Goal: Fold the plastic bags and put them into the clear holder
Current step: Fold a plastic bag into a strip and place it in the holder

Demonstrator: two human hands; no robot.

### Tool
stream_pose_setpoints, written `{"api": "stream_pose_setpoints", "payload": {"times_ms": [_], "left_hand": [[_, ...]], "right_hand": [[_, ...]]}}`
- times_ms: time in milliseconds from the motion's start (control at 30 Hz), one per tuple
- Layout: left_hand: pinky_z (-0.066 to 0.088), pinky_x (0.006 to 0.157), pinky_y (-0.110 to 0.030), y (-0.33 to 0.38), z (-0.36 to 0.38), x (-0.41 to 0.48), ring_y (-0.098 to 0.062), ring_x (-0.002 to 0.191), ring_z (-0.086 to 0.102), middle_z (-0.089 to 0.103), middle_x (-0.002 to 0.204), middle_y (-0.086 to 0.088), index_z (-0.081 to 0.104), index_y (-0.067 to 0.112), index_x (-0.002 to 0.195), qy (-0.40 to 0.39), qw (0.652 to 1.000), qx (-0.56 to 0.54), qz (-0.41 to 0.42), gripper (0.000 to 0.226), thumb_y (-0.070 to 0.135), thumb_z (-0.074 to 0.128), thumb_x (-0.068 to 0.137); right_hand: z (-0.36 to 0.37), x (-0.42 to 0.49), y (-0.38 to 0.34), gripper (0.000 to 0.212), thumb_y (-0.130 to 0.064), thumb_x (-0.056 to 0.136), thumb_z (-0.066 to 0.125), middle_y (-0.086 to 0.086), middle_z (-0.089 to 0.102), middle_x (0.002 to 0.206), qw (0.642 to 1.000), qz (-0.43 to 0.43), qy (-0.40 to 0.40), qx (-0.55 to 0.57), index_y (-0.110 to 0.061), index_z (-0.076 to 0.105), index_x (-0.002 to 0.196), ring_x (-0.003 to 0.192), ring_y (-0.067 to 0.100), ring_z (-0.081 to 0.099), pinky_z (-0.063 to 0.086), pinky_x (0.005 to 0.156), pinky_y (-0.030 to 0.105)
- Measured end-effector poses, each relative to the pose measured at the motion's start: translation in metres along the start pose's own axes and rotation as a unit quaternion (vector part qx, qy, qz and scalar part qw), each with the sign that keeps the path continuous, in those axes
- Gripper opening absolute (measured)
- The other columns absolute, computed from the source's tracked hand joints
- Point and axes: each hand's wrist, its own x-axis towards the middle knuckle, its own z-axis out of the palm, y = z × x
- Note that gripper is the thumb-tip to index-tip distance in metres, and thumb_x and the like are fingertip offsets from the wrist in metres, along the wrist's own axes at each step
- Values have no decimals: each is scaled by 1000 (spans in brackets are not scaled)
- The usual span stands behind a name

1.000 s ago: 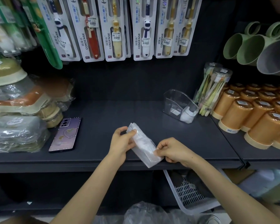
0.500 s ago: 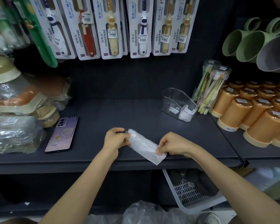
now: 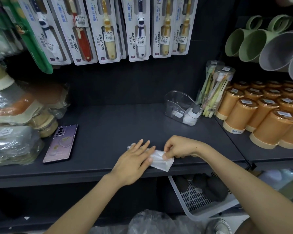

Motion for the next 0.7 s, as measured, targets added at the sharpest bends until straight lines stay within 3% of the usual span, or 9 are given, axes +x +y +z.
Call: {"api": "stream_pose_setpoints", "payload": {"times_ms": [167,233,333,400,467,533,600,700], "left_hand": [[-19,113,-22,5,8,-2,-4,141,-20,-6,161,7,-1,31,152,-17,998,30,-50,99,70,-36,67],[-19,113,-24,10,8,-2,-4,139,-21,-7,161,5,-4,30,151,-14,997,39,-62,103,69,-40,63],[-20,111,-25,19,9,-1,-10,144,-18,-8,161,3,-2,29,152,-7,995,43,-89,91,67,-30,74],[-20,112,-25,23,11,0,-13,147,-15,-7,161,2,-1,28,152,-2,993,45,-109,72,59,-15,89],[-17,114,-26,23,12,1,-12,147,-15,-6,161,3,-1,28,152,2,992,41,-121,59,52,-4,98],[-15,116,-25,21,12,1,-10,147,-14,-5,161,4,0,28,152,1,992,23,-123,54,47,2,102],[-13,117,-25,19,10,2,-8,147,-12,-5,161,6,1,29,152,-7,992,-6,-124,49,40,8,104],[-11,118,-25,11,6,10,-8,147,-9,-2,161,5,4,26,153,-16,994,3,-104,49,37,10,105]], "right_hand": [[-2,-2,2,11,-15,87,67,5,53,66,1000,4,21,13,-5,70,87,52,11,39,31,44,20],[-3,-6,2,8,-15,88,64,0,61,73,996,-1,77,42,-12,71,90,59,10,49,38,48,20],[12,-9,2,24,-28,95,55,-10,67,105,956,-28,286,-61,-19,70,111,94,12,61,44,79,23],[37,-10,-2,42,-38,99,38,-3,62,126,924,-74,347,-142,-16,62,127,114,21,56,39,96,28],[64,-7,0,70,-51,96,10,4,50,143,928,-107,305,-188,-13,49,140,133,25,44,29,111,36],[79,-6,12,94,-62,84,-21,0,26,157,931,-93,248,-250,-15,25,151,147,18,17,5,119,38],[83,-7,23,99,-62,74,-31,-4,7,161,930,-73,234,-274,-17,7,153,148,13,-3,-12,116,37],[82,-9,26,104,-62,68,-37,-5,0,161,930,-60,223,-287,-16,-1,153,148,13,-10,-15,116,38]]}}
